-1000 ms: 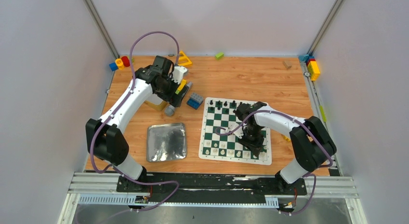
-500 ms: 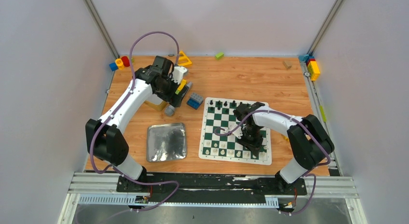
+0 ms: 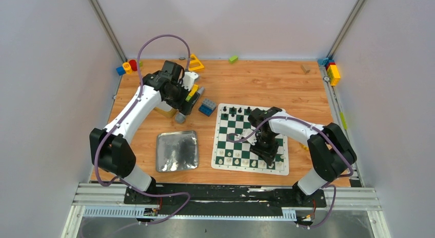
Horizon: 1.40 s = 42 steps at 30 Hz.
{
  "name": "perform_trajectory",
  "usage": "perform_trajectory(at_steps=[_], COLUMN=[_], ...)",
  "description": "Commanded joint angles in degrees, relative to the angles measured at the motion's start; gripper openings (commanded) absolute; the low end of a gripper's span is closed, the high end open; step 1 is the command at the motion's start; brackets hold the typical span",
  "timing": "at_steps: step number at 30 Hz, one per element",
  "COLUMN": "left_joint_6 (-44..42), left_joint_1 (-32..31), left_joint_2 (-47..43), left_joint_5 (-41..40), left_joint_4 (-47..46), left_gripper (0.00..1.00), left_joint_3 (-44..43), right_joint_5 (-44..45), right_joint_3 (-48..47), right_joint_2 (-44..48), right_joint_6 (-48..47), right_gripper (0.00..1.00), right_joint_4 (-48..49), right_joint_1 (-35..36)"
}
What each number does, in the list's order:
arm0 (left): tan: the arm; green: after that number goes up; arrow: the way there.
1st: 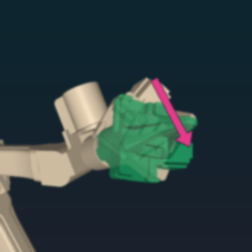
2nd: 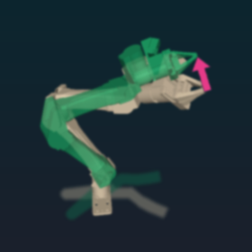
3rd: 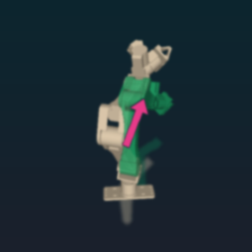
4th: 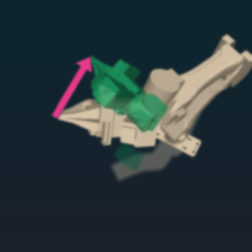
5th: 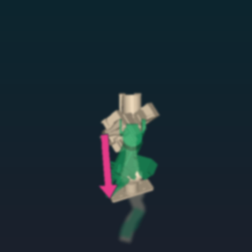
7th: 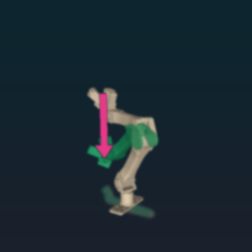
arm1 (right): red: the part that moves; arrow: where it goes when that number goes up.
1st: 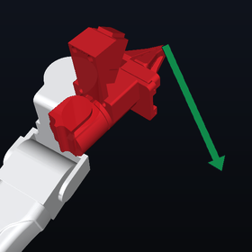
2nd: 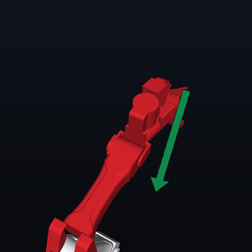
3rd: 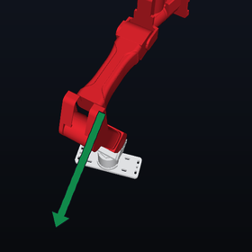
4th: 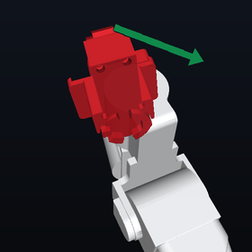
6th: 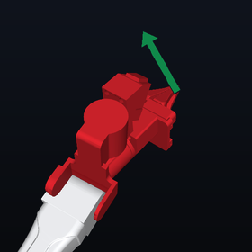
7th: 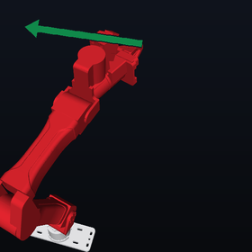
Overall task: Set up the chess pieces on the board
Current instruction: Place the chess piece on the chessboard, then pick up the chess piece from the storage box.
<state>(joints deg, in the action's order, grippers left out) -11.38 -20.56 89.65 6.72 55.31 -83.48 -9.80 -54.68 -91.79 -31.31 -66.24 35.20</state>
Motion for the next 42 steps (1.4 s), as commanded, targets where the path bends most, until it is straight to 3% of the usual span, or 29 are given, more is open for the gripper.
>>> perform_trajectory(at_steps=[1, 8, 16, 20, 25, 31, 37, 42], left_joint_6=[-2.9, -12.6, -28.3, -30.5, -28.7, -25.8, -30.0, -31.9], left_joint_1=[0.1, 0.4, 0.3, -0.4, -1.9, -6.4, -9.2, -9.3], left_joint_2=[-3.4, -8.3, -15.2, -16.1, -14.4, -11.1, -8.3, -2.1], left_joint_5=[-1.6, -2.5, 6.8, 8.6, 11.1, 9.0, 9.3, 9.5], left_joint_4=[-1.1, -0.3, 7.2, 8.4, 3.6, -8.8, -20.3, -21.8], left_gripper=[1.0, 1.0, 0.95, 0.9, 0.86, 0.83, 0.81, 0.66], left_joint_3=[1.3, 10.4, 25.2, 28.7, 30.3, 32.5, 33.4, 29.8], right_joint_5=[-1.9, -4.8, -7.9, -8.6, -8.6, -9.3, -10.1, -10.6], right_joint_3=[-3.5, -7.7, -9.5, -8.6, -6.9, -5.5, -3.6, -1.9], right_joint_2=[3.4, 7.9, 10.1, 10.0, 10.7, 13.0, 14.8, 15.3], right_joint_6=[1.4, 1.4, 1.8, 2.5, 3.3, 3.8, 4.1, 4.3], right_gripper=[0.34, 0.39, 0.38, 0.37, 0.35, 0.33, 0.32, 0.31], right_joint_4=[-1.3, -2.4, 1.8, 4.0, 5.9, 7.4, 8.6, 9.7], right_joint_1=[0.3, 0.1, -1.5, -2.0, -2.9, -6.1, -8.6, -9.4])
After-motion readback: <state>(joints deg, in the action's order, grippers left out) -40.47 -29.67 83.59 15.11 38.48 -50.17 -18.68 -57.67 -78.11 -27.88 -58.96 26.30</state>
